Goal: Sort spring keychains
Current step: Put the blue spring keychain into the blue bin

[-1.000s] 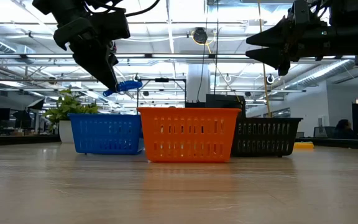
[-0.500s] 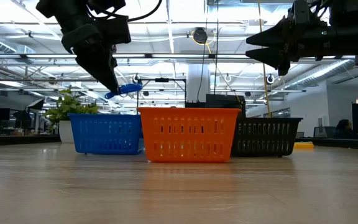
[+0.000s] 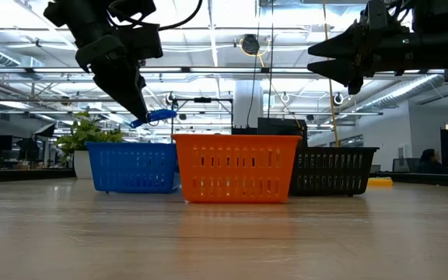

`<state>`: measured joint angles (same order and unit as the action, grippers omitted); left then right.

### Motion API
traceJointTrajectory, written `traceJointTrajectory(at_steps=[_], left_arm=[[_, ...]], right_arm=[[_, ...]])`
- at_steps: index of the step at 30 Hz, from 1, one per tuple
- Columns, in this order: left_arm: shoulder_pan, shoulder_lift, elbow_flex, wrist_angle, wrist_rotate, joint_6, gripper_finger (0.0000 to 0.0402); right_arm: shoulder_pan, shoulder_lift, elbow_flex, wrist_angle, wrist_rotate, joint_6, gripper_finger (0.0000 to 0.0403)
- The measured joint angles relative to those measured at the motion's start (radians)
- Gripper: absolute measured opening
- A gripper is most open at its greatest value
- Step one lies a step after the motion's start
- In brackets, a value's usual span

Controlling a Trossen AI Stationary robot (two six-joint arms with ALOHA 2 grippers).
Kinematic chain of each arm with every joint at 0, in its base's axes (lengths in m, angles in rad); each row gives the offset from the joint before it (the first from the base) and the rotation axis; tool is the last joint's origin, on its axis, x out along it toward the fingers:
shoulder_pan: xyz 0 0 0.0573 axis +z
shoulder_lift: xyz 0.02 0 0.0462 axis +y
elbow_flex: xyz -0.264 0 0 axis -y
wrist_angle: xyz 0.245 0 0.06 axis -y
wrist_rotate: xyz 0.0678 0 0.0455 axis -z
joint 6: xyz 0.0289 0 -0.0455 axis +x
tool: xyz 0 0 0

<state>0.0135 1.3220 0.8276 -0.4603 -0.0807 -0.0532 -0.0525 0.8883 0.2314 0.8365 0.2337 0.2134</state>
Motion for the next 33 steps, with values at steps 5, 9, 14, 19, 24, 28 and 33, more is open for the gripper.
traceJointTrajectory(at_steps=[5, 9, 14, 19, 24, 28, 33], left_arm=[[0.000, 0.000, 0.000, 0.000, 0.000, -0.003, 0.0051], [0.000, 0.006, 0.000, 0.012, 0.000, -0.013, 0.0051], [0.000, 0.060, -0.001, 0.051, 0.015, -0.010, 0.0051], [0.000, 0.119, -0.002, 0.040, 0.039, -0.001, 0.0051], [0.000, 0.120, -0.001, 0.034, 0.038, -0.001, 0.0051], [0.000, 0.108, 0.000, 0.039, 0.038, 0.000, 0.0051], [0.000, 0.109, 0.000, 0.043, 0.035, -0.002, 0.0051]], right_arm=[[0.000, 0.000, 0.000, 0.000, 0.000, 0.000, 0.0212], [0.000, 0.000, 0.000, 0.000, 0.000, 0.000, 0.0212], [0.000, 0.000, 0.000, 0.000, 0.000, 0.000, 0.0212], [0.000, 0.000, 0.000, -0.002, -0.001, 0.002, 0.0212], [0.000, 0.001, 0.000, -0.003, 0.000, 0.002, 0.0212], [0.000, 0.000, 0.000, -0.003, 0.000, 0.002, 0.0212], [0.000, 0.000, 0.000, -0.003, 0.000, 0.002, 0.0212]])
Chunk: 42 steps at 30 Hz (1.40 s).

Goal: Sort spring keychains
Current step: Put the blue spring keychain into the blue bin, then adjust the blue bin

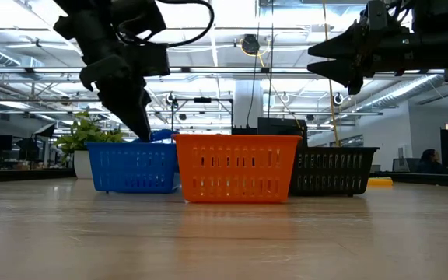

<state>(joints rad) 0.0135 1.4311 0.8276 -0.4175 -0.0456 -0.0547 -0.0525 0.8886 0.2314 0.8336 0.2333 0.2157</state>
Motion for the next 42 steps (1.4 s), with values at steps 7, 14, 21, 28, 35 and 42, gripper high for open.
traceJointTrajectory(at_steps=[7, 14, 21, 28, 35, 42], left_arm=[[0.000, 0.000, 0.000, 0.000, -0.001, -0.020, 0.0052], [0.000, 0.000, 0.000, 0.000, -0.008, -0.057, 0.0066], [0.000, 0.000, 0.000, -0.001, -0.008, -0.060, 0.0112], [0.000, 0.000, 0.000, -0.018, -0.007, -0.060, 0.0147], [0.000, -0.015, 0.001, -0.126, 0.033, -0.111, 0.0152], [-0.015, -0.052, 0.001, -0.269, 0.197, -0.231, 0.0148]], right_arm=[[0.000, 0.000, 0.000, -0.001, 0.000, 0.000, 0.0212], [0.000, 0.000, 0.000, -0.001, 0.000, 0.000, 0.0212], [0.000, 0.000, 0.000, -0.001, 0.000, 0.000, 0.0212], [0.000, 0.000, 0.000, -0.001, 0.000, 0.000, 0.0212], [0.000, 0.000, 0.000, -0.001, 0.001, 0.000, 0.0212], [0.000, -0.001, 0.000, 0.001, 0.001, 0.000, 0.0212]])
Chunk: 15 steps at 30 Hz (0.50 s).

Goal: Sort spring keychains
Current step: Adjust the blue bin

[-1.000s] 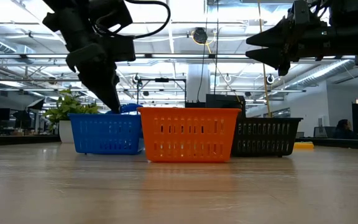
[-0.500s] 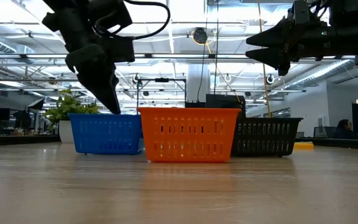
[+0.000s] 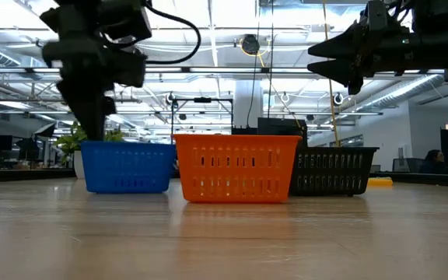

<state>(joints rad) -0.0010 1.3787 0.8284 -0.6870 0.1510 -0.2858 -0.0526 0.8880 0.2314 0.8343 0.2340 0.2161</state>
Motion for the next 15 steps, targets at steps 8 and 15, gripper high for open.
traceJointTrajectory(at_steps=[8, 15], left_arm=[[-0.099, 0.000, 0.000, -0.047, 0.070, -0.012, 0.0147], [-0.110, -0.013, 0.001, -0.048, -0.070, 0.015, 0.0147]], right_arm=[[0.000, 0.000, 0.000, 0.000, 0.000, -0.012, 0.0212], [0.000, 0.000, 0.000, 0.001, -0.002, 0.000, 0.0212]])
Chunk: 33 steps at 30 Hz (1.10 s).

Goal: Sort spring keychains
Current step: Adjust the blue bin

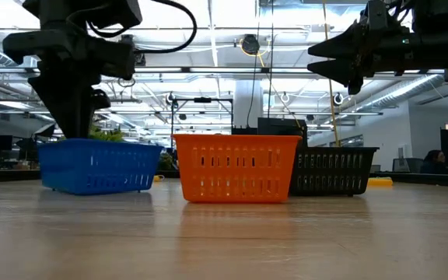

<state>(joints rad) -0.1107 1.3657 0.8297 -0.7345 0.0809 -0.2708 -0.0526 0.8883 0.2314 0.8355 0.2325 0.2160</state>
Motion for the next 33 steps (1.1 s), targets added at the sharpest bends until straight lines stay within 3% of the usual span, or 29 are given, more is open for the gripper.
traceJointTrajectory(at_steps=[8, 12, 19, 26, 33], left_arm=[[0.004, -0.061, 0.087, -0.065, -0.042, 0.012, 0.0147], [0.006, -0.122, 0.112, -0.242, -0.136, -0.139, 0.0147], [-0.089, -0.171, 0.108, -0.544, -0.137, -0.497, 0.0147], [-0.228, -0.149, 0.004, -0.409, -0.127, -0.724, 0.0147], [-0.243, -0.124, -0.112, -0.265, -0.135, -0.803, 0.0147]], right_arm=[[0.000, 0.000, 0.000, -0.001, -0.001, 0.006, 0.0212], [0.000, 0.000, 0.000, -0.002, -0.001, 0.007, 0.0212], [0.000, 0.000, 0.000, -0.006, -0.001, 0.000, 0.0212], [0.000, 0.000, 0.000, -0.002, -0.002, -0.019, 0.0212], [0.000, 0.000, 0.000, -0.001, -0.002, -0.020, 0.0212]])
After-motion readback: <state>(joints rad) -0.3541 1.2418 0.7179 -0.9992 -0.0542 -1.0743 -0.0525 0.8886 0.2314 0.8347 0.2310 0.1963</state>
